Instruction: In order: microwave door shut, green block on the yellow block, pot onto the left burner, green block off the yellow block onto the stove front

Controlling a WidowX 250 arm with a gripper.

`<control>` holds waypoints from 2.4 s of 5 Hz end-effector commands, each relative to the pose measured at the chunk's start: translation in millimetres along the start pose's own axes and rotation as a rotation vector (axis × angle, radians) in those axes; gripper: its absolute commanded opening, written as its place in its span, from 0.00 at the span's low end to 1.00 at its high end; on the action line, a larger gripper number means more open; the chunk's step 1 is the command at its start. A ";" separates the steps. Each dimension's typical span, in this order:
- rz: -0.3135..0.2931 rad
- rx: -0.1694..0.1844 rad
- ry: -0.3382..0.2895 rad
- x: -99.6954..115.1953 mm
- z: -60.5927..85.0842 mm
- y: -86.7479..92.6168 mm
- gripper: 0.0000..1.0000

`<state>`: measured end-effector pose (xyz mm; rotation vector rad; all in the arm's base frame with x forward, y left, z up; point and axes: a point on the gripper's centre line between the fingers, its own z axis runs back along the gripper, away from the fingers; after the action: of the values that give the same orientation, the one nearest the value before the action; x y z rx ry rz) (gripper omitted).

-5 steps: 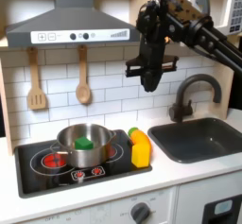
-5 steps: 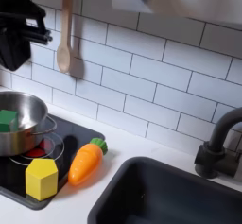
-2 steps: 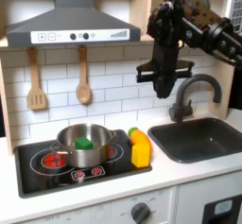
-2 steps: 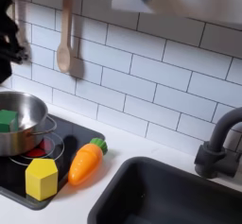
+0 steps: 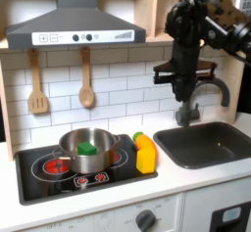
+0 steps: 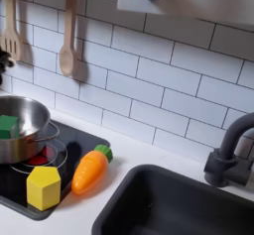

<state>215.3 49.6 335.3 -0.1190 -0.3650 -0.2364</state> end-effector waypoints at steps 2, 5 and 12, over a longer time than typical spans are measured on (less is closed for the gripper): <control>-0.026 0.010 -0.024 -5.1 1.7 -0.2 0.79; -0.082 0.033 -0.019 -4.7 2.7 -13.2 1.00; -0.118 0.118 0.072 16.5 -49.6 -32.2 1.00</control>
<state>239.0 7.9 295.1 0.0256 -0.3039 -0.3310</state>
